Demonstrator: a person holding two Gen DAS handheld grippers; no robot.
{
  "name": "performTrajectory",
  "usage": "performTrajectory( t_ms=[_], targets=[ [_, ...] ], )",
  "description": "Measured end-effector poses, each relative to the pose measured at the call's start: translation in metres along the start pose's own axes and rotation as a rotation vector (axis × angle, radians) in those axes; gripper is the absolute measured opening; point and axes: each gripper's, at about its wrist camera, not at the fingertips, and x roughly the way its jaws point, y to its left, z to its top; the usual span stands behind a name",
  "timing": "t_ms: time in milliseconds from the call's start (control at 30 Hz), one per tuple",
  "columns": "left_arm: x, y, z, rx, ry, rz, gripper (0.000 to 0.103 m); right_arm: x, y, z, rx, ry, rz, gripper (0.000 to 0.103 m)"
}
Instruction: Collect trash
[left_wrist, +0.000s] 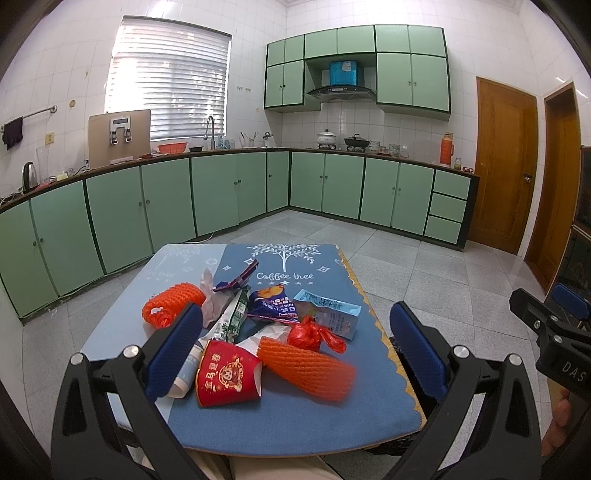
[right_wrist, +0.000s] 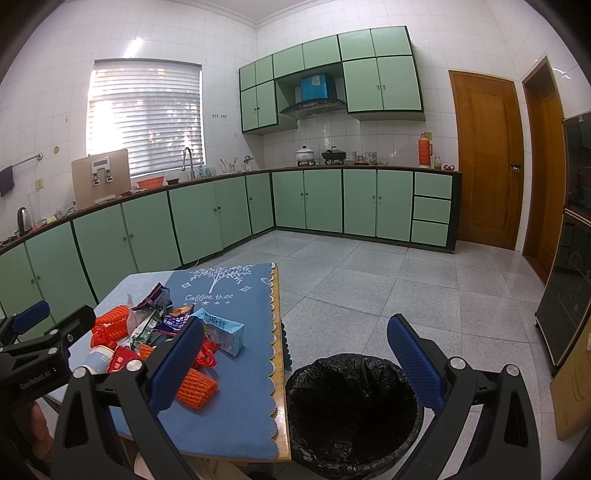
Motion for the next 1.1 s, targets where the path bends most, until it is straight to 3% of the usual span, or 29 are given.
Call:
performTrajectory(
  t_ms=[500,667,900,1100],
  targets=[
    [0.013,0.006,-0.003,-0.019,0.013,0.014,0.098,0.011,0.003,-0.005,-0.003,0.006,0.008,0.097],
    [0.03,0.031,-0.004,-0.05,0.022,0.085,0.098,0.041,0.004,-0.009,0.014,0.024,0.059,0.097],
    [0.071,0.086,-0.01,-0.073,0.084,0.247,0.098,0.101,0.01,-0.022,0.032,0.106,0.131,0.097],
    [0.088,0.111,-0.028,-0.082,0.14,0.301,0.098,0.139,0.037,-0.05,-0.017,0.218,0.225,0.091]
  ],
)
